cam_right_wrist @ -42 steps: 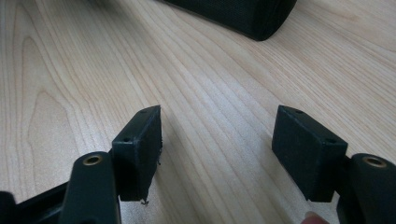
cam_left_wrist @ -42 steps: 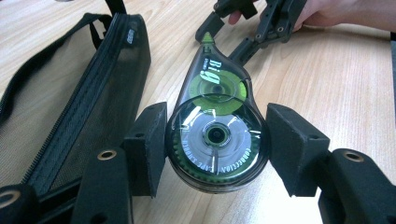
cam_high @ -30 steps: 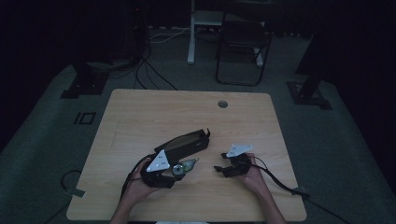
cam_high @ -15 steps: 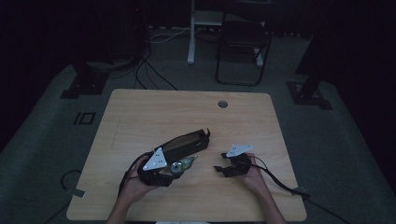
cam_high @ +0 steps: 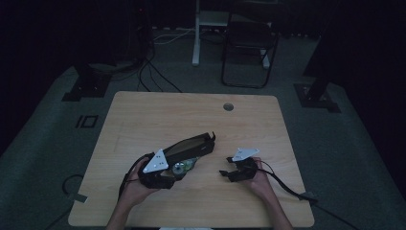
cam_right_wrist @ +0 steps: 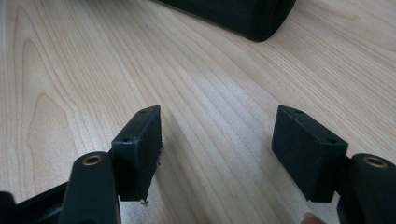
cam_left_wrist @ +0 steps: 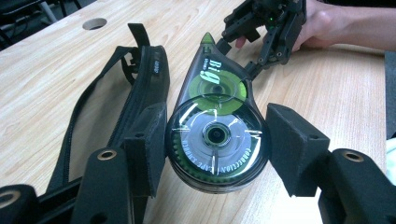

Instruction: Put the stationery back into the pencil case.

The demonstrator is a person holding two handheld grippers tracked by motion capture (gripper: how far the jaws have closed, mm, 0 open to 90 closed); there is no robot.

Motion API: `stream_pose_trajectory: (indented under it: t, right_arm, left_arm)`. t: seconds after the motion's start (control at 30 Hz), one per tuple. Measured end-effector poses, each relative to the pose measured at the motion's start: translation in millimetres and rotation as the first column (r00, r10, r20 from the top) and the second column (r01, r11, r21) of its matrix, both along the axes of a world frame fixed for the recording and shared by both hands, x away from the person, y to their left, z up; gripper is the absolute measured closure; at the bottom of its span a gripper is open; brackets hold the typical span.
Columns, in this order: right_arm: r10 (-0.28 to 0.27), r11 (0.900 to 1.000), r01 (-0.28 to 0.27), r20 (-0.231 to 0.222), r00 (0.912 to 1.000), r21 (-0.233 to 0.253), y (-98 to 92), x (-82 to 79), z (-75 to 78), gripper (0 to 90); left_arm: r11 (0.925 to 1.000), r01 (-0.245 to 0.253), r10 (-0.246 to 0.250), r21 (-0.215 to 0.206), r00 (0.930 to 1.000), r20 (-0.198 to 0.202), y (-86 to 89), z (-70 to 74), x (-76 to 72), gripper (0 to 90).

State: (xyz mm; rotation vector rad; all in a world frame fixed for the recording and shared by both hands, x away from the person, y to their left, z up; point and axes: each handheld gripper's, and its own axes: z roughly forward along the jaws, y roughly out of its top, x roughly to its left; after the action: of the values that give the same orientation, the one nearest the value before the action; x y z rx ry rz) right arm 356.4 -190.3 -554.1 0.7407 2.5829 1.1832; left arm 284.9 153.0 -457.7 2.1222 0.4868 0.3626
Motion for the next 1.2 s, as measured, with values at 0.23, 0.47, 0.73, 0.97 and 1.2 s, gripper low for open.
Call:
stream_pose_trajectory:
  t: [0.23, 0.47, 0.73, 0.97, 1.2]
  right_arm:
    - [0.001, 1.000, -0.001, 0.001, 1.0000, 0.000, 0.0, 0.0, 0.0, 32.7]
    - [0.001, 1.000, -0.001, 0.002, 1.0000, -0.001, 0.1, -0.1, 0.0, 32.8]
    - [0.001, 1.000, -0.001, 0.002, 1.0000, -0.002, 0.1, -0.1, 0.0, 32.7]
    - [0.001, 1.000, -0.001, 0.001, 1.0000, -0.001, 0.1, -0.1, 0.0, 32.7]
    - [0.001, 1.000, -0.001, 0.001, 1.0000, 0.000, 0.0, 0.0, 0.0, 32.7]
  left_arm:
    - [0.9999, -0.009, 0.009, -0.005, 0.9999, 0.013, 4.7, 5.2, 0.3, 41.7]
    - [0.9999, -0.009, 0.009, -0.006, 0.9997, 0.022, 7.7, 10.1, 1.8, 41.7]
    - [0.9998, -0.013, 0.014, -0.012, 0.9995, 0.030, 8.8, 13.5, 4.6, 41.8]
    - [0.9998, -0.014, 0.015, -0.010, 0.9990, 0.042, 9.5, 18.5, 7.3, 41.7]
    - [0.9998, -0.018, 0.018, -0.010, 0.9987, 0.047, 9.6, 20.8, 11.8, 41.7]
